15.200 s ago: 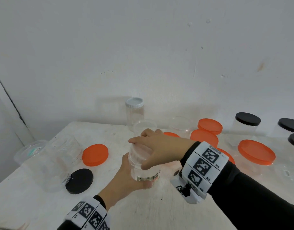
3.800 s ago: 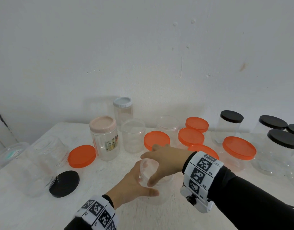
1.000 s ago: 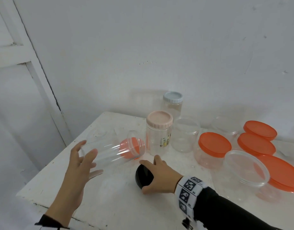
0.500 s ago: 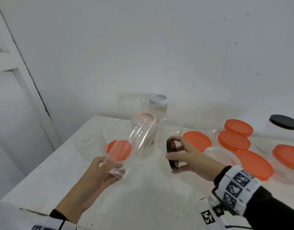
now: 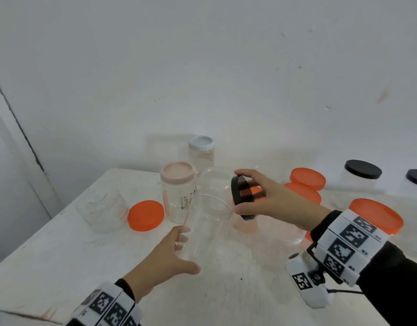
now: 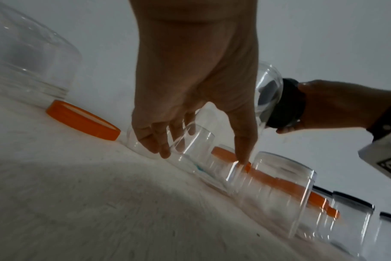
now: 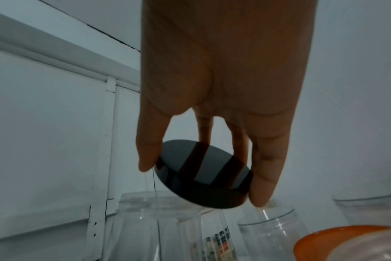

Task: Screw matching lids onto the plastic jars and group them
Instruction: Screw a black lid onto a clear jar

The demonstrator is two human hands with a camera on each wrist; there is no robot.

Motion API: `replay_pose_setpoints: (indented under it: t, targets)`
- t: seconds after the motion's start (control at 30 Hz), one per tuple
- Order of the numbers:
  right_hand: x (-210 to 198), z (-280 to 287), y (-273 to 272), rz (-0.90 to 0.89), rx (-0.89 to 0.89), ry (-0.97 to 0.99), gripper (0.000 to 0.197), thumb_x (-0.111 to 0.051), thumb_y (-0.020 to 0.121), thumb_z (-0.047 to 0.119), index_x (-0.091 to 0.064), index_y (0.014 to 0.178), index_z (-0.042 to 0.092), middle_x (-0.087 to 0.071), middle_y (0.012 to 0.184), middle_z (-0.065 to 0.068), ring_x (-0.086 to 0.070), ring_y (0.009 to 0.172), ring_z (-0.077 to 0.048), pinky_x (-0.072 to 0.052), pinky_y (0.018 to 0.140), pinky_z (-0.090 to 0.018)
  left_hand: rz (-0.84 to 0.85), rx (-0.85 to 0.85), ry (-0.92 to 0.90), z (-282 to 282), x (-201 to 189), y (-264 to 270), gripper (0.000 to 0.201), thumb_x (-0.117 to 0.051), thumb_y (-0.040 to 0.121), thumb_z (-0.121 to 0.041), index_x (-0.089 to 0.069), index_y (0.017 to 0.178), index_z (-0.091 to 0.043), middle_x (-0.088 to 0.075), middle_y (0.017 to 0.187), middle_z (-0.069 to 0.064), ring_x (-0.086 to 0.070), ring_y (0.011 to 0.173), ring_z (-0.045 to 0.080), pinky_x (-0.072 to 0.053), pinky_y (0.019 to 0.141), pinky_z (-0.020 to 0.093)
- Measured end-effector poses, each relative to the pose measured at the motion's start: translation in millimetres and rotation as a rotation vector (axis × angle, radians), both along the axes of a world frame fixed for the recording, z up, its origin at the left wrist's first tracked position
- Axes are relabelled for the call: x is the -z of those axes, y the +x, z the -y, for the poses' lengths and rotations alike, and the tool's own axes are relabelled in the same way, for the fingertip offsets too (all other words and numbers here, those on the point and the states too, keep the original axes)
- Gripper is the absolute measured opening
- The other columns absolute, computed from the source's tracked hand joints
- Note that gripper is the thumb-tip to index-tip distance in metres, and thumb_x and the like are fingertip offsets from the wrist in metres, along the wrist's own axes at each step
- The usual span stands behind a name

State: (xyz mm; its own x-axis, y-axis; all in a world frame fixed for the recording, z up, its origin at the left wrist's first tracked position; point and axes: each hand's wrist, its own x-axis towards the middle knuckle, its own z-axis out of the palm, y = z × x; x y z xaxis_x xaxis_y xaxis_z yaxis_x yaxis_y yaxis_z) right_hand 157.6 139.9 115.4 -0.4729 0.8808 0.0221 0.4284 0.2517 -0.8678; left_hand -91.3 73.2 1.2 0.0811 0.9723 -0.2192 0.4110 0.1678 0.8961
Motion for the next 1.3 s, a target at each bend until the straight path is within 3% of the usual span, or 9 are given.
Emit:
replay_pose_setpoints:
  t: [0.07,0.17,0.27,0.43,0.6,0.7,0.77,1.0,1.3]
  targets:
    - [-3.2,0.9,2.5,0.073,-0.032,0.033,0.073,-0.081,0.074,0.028,-0.043,0.133,0.045,-0.055,0.117,0.014,-0.062,0.094,0.002,-0.054,0.081,-0.018,-0.046,0.018,-0.006,-3.9,5.7,6.0,0.085,-0.088,0.06,-0.025,-0.037,0.127,-0.036,-0.046,0.126,-0.01,-0.045,0.118,0.007,-0.042,0.087,0.022]
    - [-6.4,2.0,2.0,0.201,-0.076,0.083,0.077,-0.081,0.073,0.033,-0.038,0.136,0.048,-0.048,0.126,0.01,-0.053,0.112,-0.006,-0.049,0.096,-0.028,-0.096,0.045,-0.019,-9.7,13.1,13.2,0.089,-0.09,0.059,-0.023,-0.033,0.126,-0.036,-0.046,0.129,-0.008,-0.045,0.122,0.012,-0.04,0.091,0.022]
    - [-7.9,3.0,-3.3,0.319,-0.131,0.131,0.082,-0.079,0.074,0.038,-0.033,0.14,0.049,-0.043,0.128,0.01,-0.045,0.119,-0.01,-0.042,0.102,-0.03,-0.103,0.075,-0.066,-15.0,19.4,21.0,0.094,-0.091,0.057,-0.025,-0.029,0.126,-0.037,-0.044,0.134,-0.006,-0.044,0.124,0.012,-0.039,0.093,0.022]
    - [-8.5,5.1,-17.6,0.507,-0.23,0.169,0.086,-0.077,0.073,0.045,-0.025,0.141,0.053,-0.04,0.123,0.013,-0.045,0.116,-0.013,-0.045,0.099,-0.032,-0.187,0.101,-0.11,-17.6,27.5,30.2,0.099,-0.089,0.061,-0.031,-0.025,0.136,-0.03,-0.042,0.136,-0.007,-0.042,0.114,0.008,-0.036,0.076,0.011]
    - [-8.9,6.6,-31.9,0.641,-0.311,0.203,0.086,-0.074,0.075,0.047,-0.021,0.143,0.052,-0.037,0.128,0.011,-0.043,0.118,-0.016,-0.044,0.099,-0.034,-0.123,0.131,-0.089,-15.5,23.7,32.3,0.118,-0.088,0.063,-0.027,-0.008,0.15,-0.029,-0.029,0.153,-0.005,-0.032,0.137,0.011,-0.036,0.108,0.029]
    - [-10.8,6.8,-39.1,0.726,-0.357,0.226,0.086,-0.074,0.076,0.047,-0.021,0.144,0.049,-0.037,0.128,0.008,-0.044,0.116,-0.019,-0.046,0.096,-0.035,0.066,0.16,0.044,-12.7,10.2,36.7,0.109,-0.089,0.064,-0.024,-0.014,0.138,-0.051,-0.03,0.143,-0.027,-0.031,0.125,-0.016,-0.037,0.098,0.013]
    - [-12.6,5.8,-44.0,0.776,-0.38,0.231,0.088,-0.074,0.077,0.046,-0.02,0.147,0.046,-0.037,0.128,0.006,-0.044,0.116,-0.02,-0.045,0.096,-0.033,0.178,0.128,0.127,-11.6,0.1,40.6,0.101,-0.09,0.063,-0.024,-0.021,0.131,-0.055,-0.035,0.135,-0.035,-0.035,0.114,-0.028,-0.038,0.086,0.004]
    - [-18.2,-0.4,-58.3,0.874,-0.426,0.237,0.087,-0.074,0.079,0.044,-0.022,0.148,0.043,-0.037,0.132,0.004,-0.042,0.12,-0.018,-0.042,0.092,-0.03,0.237,0.014,0.212,-10.2,-5.6,44.0,0.086,-0.089,0.057,-0.027,-0.035,0.123,-0.044,-0.046,0.131,-0.026,-0.043,0.114,-0.019,-0.038,0.085,0.007]
    - [-19.8,-7.3,-66.3,0.901,-0.503,0.244,0.085,-0.077,0.076,0.039,-0.028,0.146,0.044,-0.035,0.122,0.013,-0.032,0.107,-0.007,-0.033,0.082,-0.026,0.258,0.034,0.236,-9.8,-1.3,43.6,0.084,-0.088,0.062,-0.026,-0.034,0.121,-0.048,-0.044,0.129,-0.028,-0.039,0.107,-0.031,-0.035,0.08,-0.005]
